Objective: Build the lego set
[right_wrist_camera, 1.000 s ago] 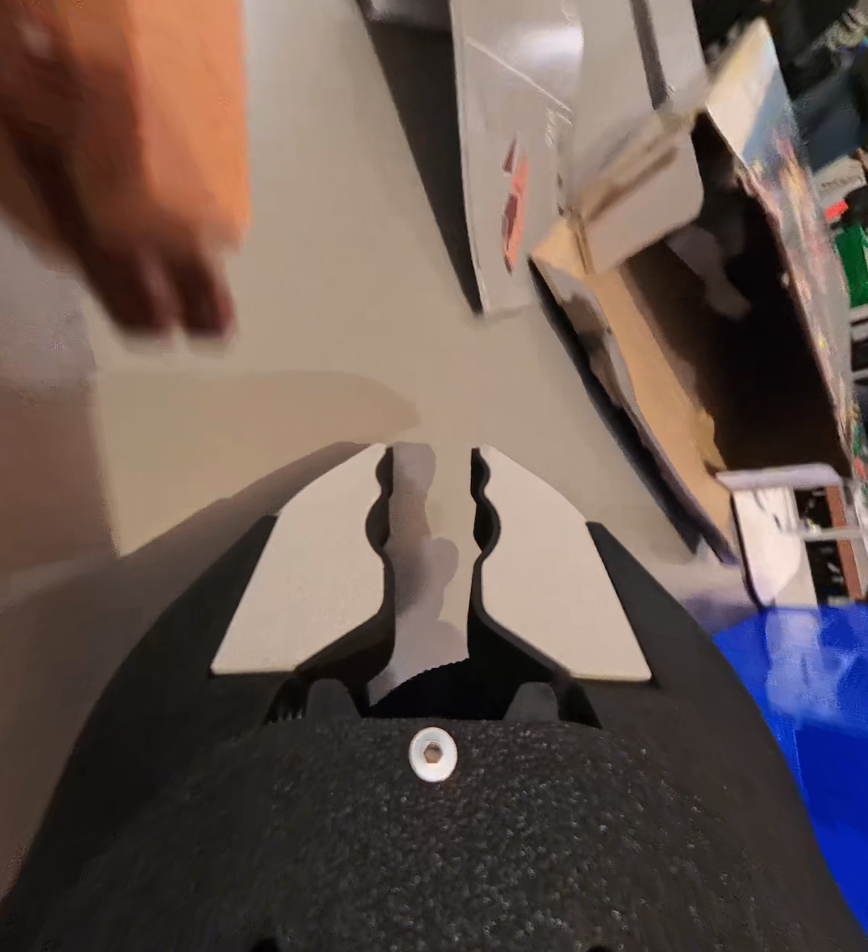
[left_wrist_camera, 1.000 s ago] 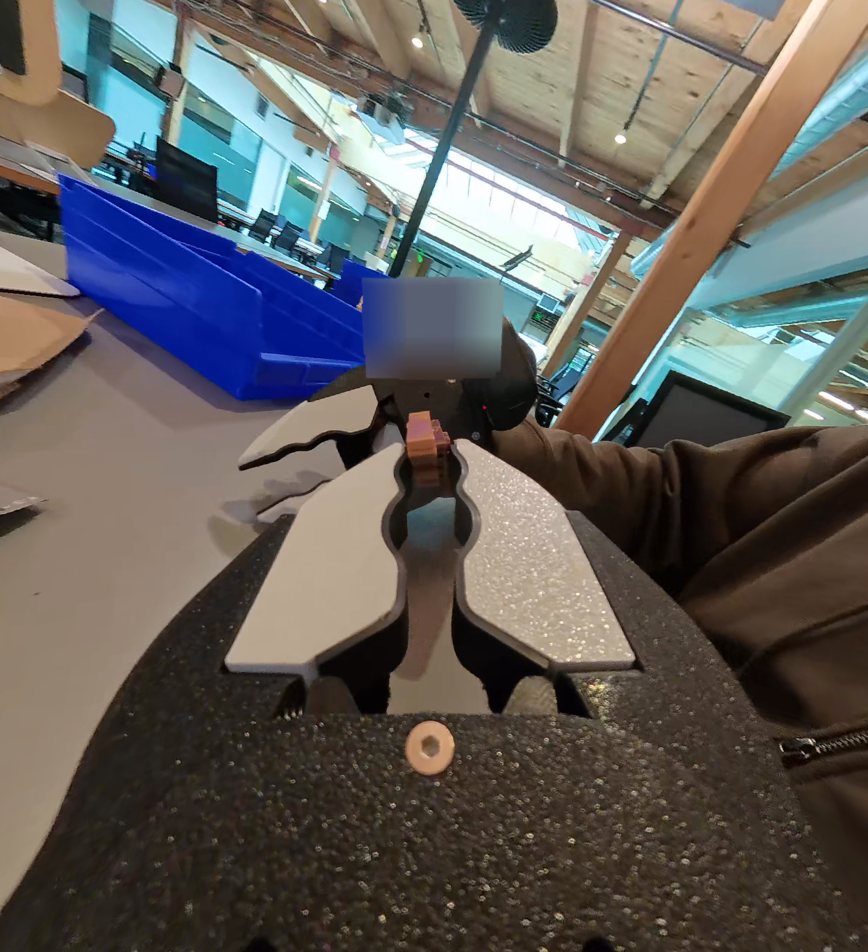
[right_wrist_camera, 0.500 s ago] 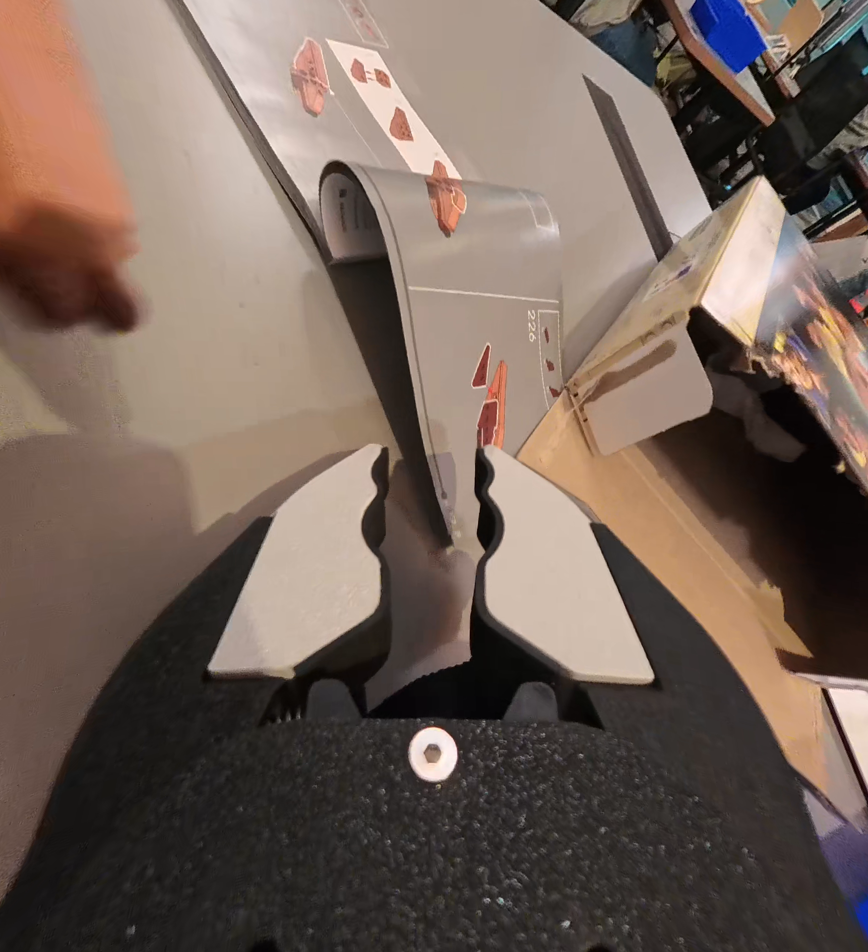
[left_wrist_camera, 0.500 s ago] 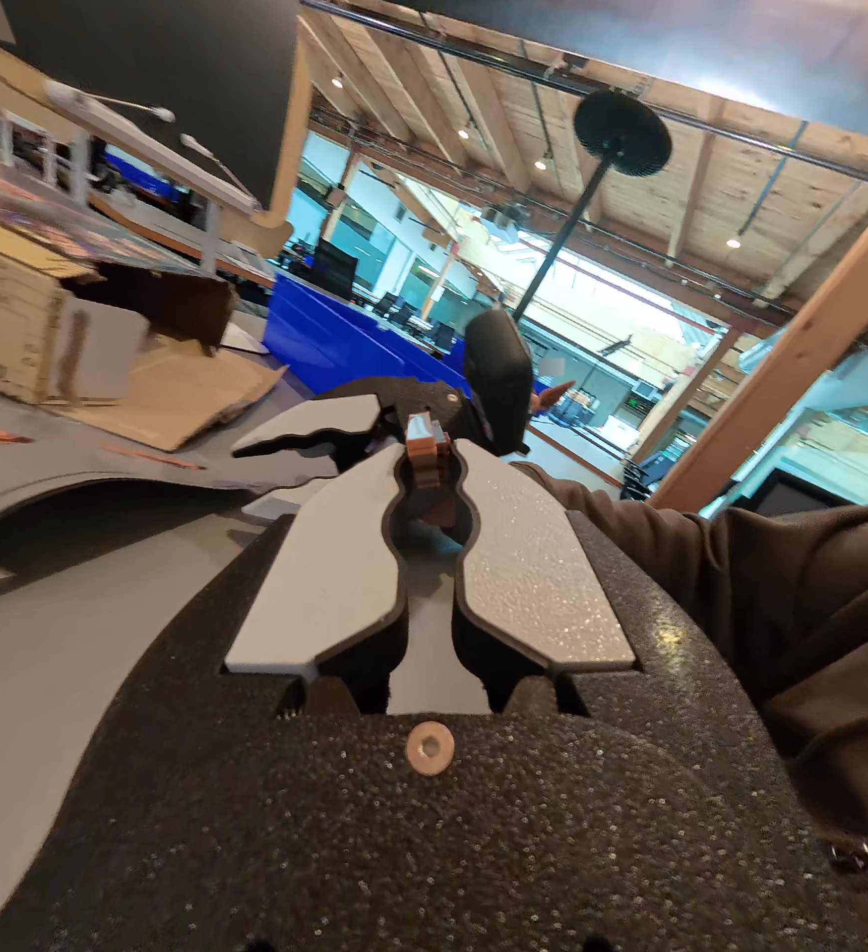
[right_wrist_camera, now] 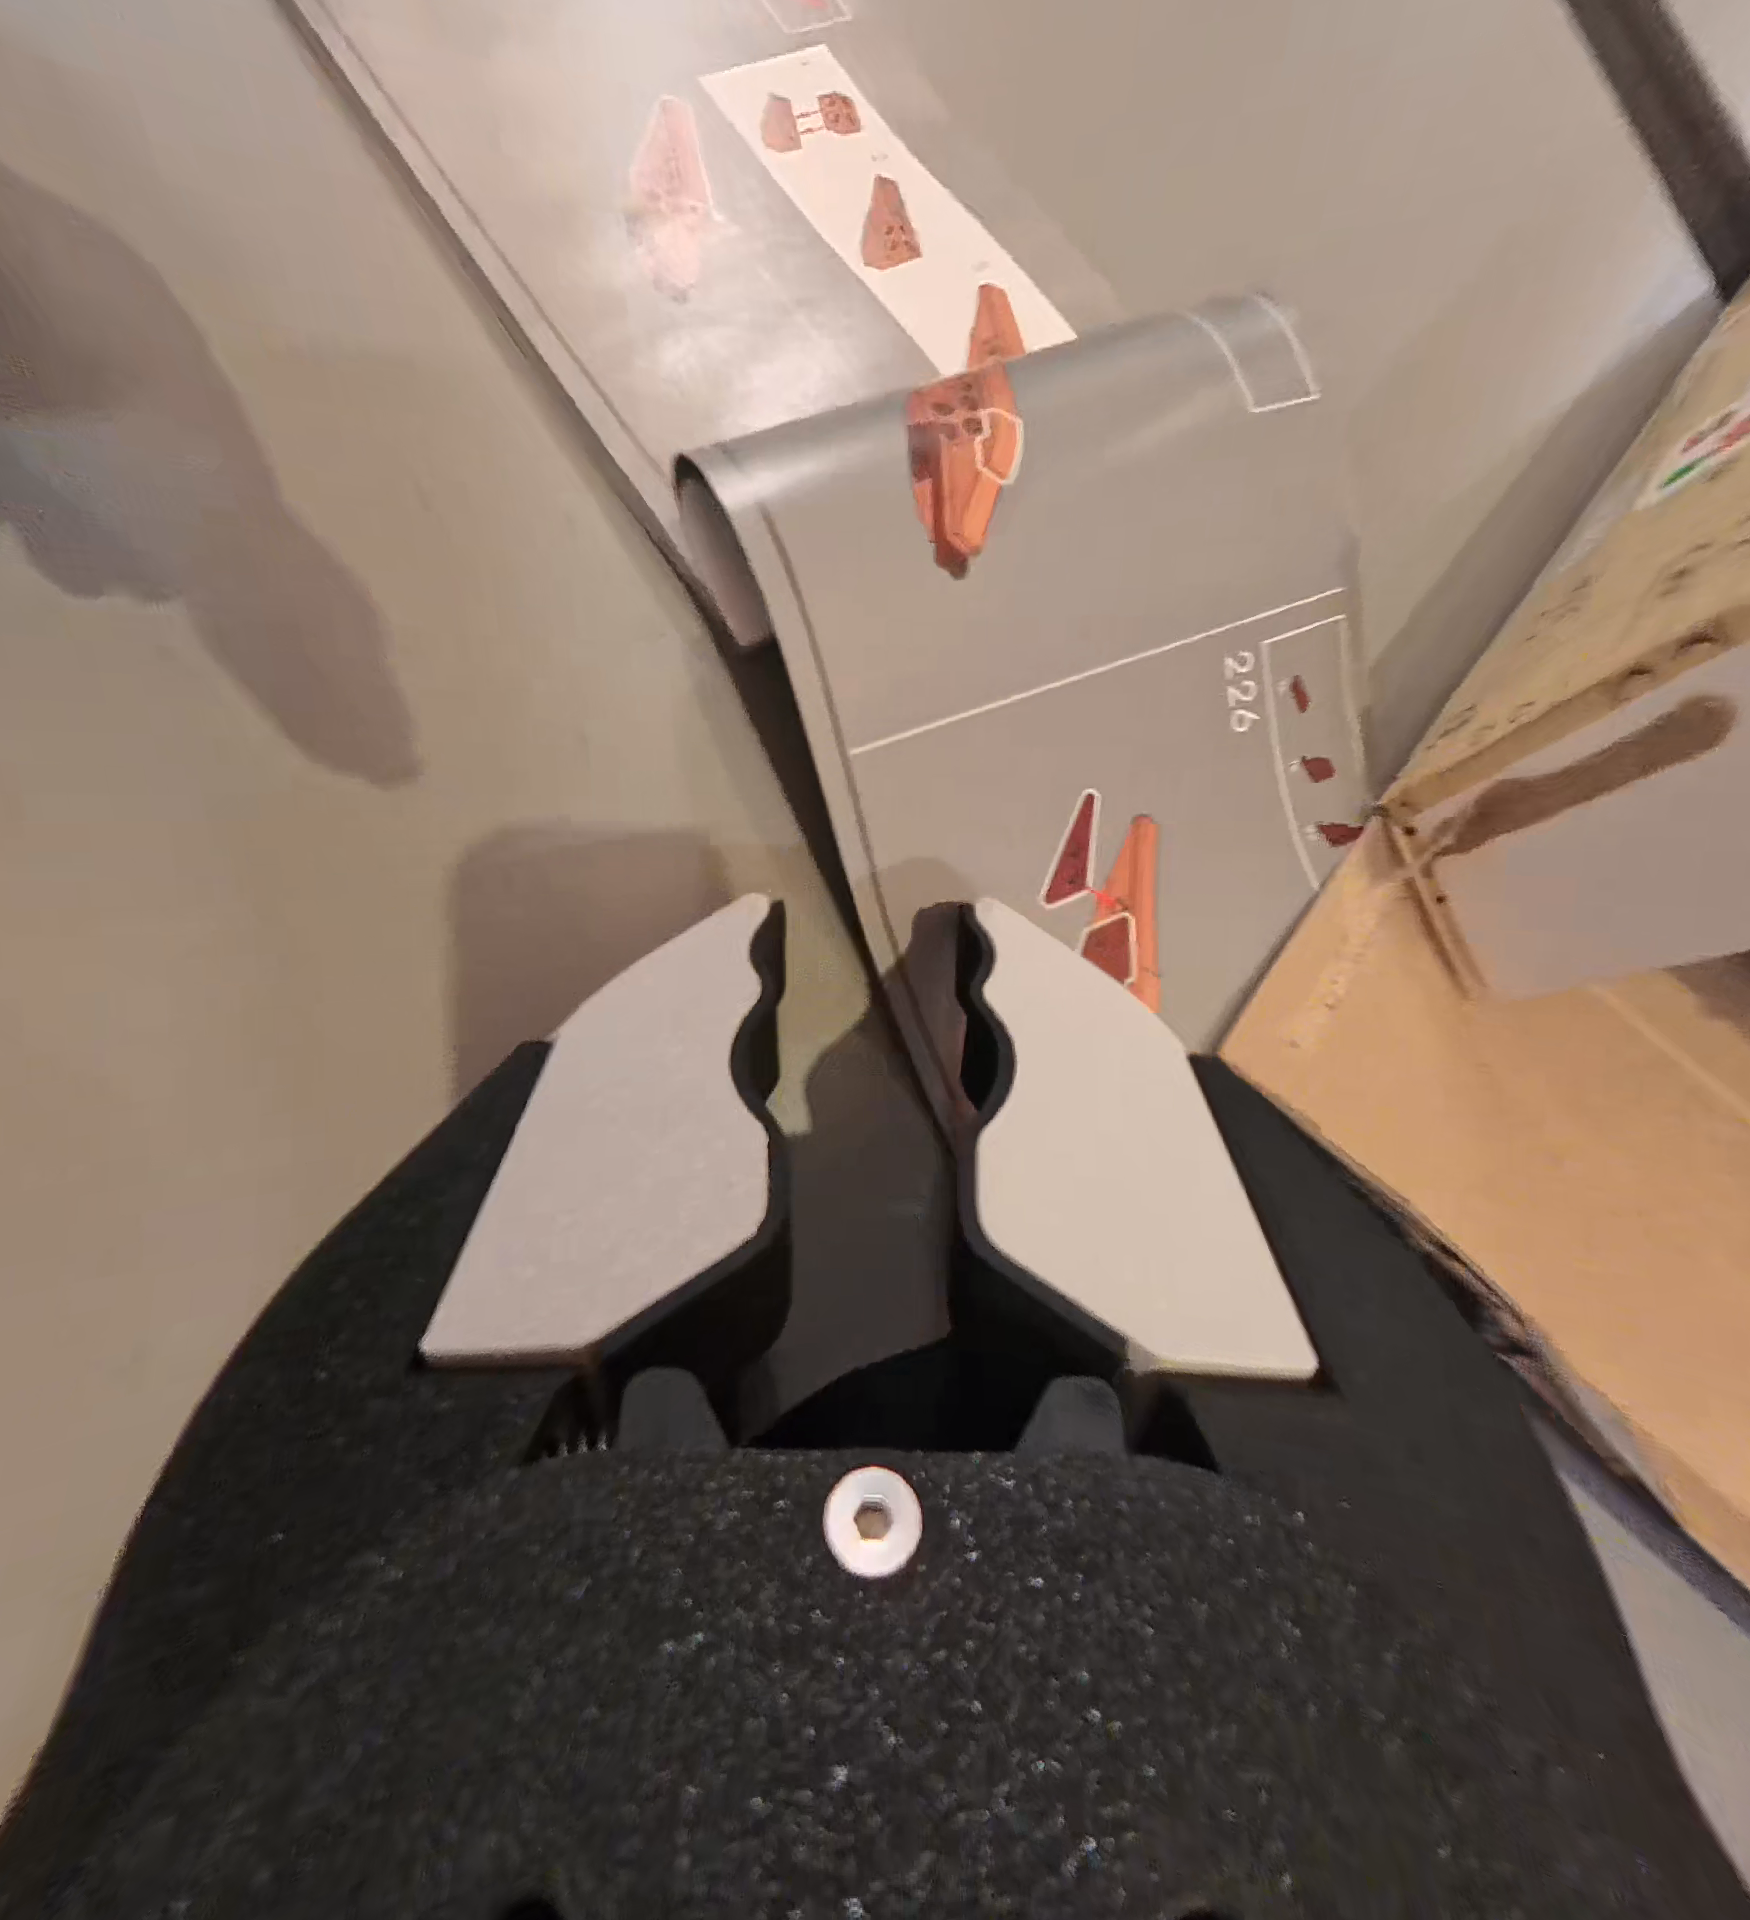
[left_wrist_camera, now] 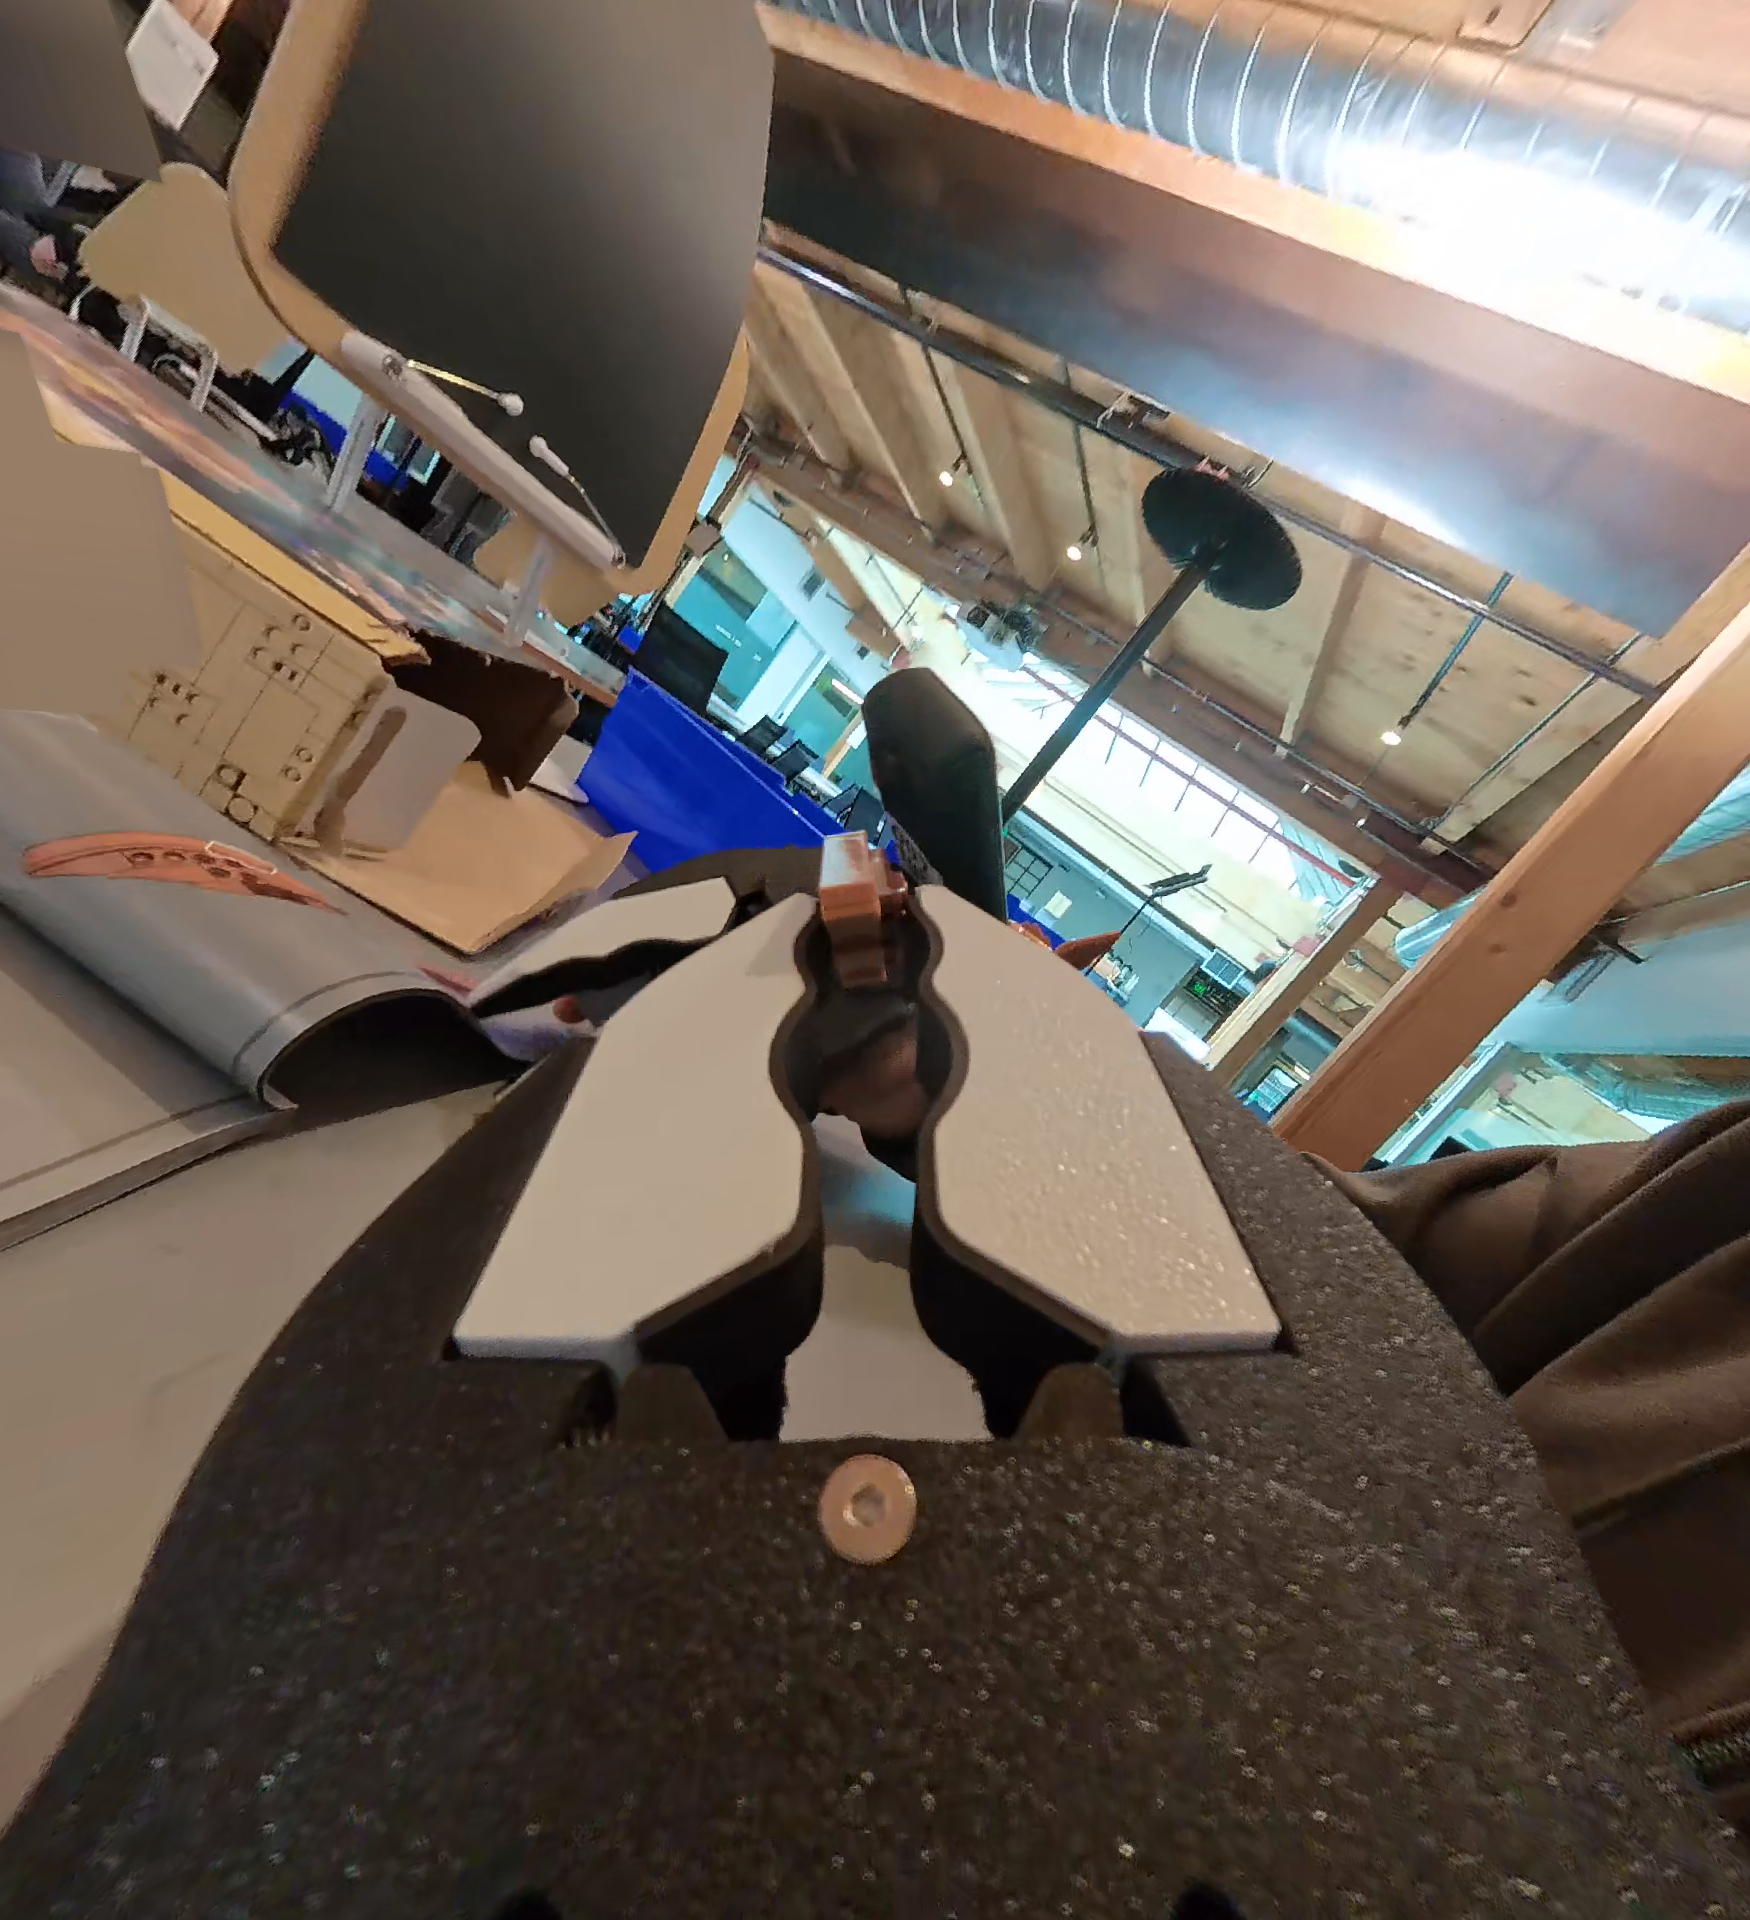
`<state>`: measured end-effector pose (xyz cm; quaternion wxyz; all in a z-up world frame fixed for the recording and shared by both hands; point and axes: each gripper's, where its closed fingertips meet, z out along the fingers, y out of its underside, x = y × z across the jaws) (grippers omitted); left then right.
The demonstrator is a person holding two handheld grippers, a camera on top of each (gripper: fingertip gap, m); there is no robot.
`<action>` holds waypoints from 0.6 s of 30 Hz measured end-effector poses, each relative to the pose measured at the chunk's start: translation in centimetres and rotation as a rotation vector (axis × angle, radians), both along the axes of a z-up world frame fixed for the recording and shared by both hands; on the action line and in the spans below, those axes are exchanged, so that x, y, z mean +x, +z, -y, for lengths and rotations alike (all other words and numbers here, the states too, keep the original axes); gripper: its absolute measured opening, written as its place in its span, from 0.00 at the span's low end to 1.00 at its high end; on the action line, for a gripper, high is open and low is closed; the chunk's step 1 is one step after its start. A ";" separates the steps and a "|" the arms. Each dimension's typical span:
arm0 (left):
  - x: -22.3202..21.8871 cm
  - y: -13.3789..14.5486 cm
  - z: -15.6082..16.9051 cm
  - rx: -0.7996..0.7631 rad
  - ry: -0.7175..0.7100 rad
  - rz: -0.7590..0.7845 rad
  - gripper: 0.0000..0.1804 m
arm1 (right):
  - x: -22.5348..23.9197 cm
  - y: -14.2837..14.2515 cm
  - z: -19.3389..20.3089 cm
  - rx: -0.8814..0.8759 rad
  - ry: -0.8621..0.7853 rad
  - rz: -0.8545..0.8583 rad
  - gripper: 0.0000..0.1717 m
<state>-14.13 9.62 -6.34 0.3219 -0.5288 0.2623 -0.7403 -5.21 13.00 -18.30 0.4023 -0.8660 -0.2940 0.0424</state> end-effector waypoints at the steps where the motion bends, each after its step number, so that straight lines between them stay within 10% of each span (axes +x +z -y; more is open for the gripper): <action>1: -0.2 0.1 0.0 0.001 0.006 0.013 0.07 | -0.4 -0.1 0.1 -0.014 0.004 -0.008 0.18; 18: -2.5 1.1 -1.2 -0.079 0.055 0.154 0.07 | 1.7 1.2 0.6 0.093 0.045 0.222 0.19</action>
